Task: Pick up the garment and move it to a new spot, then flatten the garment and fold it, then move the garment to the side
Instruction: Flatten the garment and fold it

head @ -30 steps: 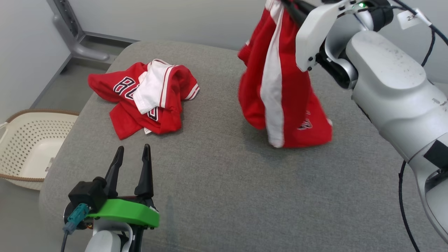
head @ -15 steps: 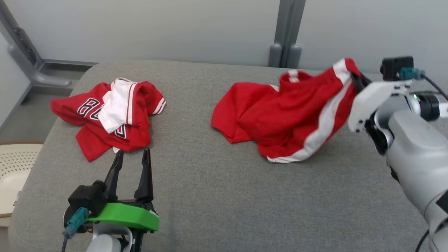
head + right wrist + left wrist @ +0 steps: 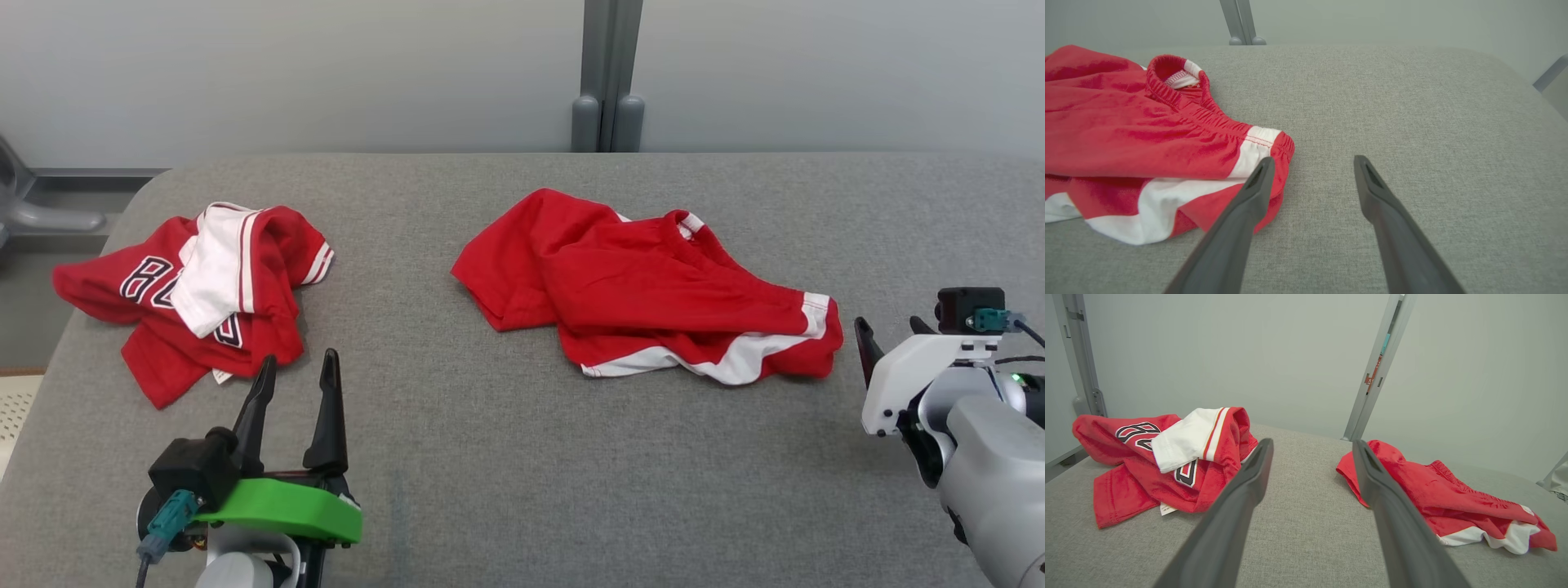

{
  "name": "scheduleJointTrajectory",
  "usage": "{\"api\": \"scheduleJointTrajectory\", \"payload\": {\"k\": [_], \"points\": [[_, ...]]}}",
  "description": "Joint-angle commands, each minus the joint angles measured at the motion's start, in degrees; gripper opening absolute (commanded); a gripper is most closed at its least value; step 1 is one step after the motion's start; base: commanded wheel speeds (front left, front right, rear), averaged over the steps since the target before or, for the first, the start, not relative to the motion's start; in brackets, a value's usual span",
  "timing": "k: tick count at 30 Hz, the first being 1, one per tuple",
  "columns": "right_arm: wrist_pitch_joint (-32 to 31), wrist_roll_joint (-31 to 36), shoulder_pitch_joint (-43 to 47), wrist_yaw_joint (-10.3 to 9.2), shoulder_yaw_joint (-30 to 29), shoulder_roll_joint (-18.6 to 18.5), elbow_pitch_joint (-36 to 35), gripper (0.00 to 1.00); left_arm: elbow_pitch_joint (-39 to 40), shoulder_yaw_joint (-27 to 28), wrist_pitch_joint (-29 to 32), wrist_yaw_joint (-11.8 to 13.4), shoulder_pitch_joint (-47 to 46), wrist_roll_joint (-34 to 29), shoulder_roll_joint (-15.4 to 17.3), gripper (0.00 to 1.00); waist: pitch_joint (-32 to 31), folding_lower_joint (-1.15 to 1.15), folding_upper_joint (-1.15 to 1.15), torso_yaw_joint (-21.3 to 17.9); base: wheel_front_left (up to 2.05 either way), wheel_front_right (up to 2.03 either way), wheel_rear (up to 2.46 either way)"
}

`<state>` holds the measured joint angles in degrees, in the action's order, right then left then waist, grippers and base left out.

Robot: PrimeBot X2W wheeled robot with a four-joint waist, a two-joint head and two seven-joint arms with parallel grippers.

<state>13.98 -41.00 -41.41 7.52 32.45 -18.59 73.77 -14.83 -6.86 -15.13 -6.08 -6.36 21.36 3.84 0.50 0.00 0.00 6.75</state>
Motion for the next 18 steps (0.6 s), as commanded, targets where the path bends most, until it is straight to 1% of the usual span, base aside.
{"api": "scheduleJointTrajectory", "payload": {"k": [1,5,8,13,15,18], "points": [[-0.13,0.89,-1.12,-0.05,-0.04,-0.04,0.07,1.00,0.31,0.34,-0.03,0.06,0.64,-0.08,0.29,1.00,-0.07,0.00,0.00,-0.62,0.00,0.00,0.00],[-4.22,2.60,-3.93,-0.05,1.11,1.36,0.08,1.00,0.74,0.51,-0.04,0.08,0.72,0.07,0.40,1.00,0.44,0.00,0.00,-1.15,0.00,0.00,0.00],[-9.76,3.33,-7.20,-0.06,2.30,1.78,-0.24,1.00,1.26,0.36,-0.03,-0.06,-0.28,0.00,0.41,1.00,1.93,0.00,0.00,-0.65,0.00,0.00,0.00],[-18.35,2.85,-10.13,-0.06,3.60,0.30,-0.73,1.00,1.37,-0.61,-0.02,-0.42,-1.82,-0.39,0.63,1.00,4.51,0.00,0.00,2.24,0.00,0.00,0.00],[-21.57,1.78,-10.46,-0.05,3.90,-0.30,-1.79,1.00,1.39,-1.02,-0.02,-0.38,-2.36,-0.42,0.78,1.00,5.55,0.00,0.00,3.54,0.00,0.00,0.00],[-25.88,0.71,-10.19,-0.06,4.95,-2.13,-3.98,1.00,1.66,-1.21,0.00,-0.41,-3.00,-0.37,1.26,1.00,7.00,0.00,0.00,5.28,0.00,0.00,0.00]]}}
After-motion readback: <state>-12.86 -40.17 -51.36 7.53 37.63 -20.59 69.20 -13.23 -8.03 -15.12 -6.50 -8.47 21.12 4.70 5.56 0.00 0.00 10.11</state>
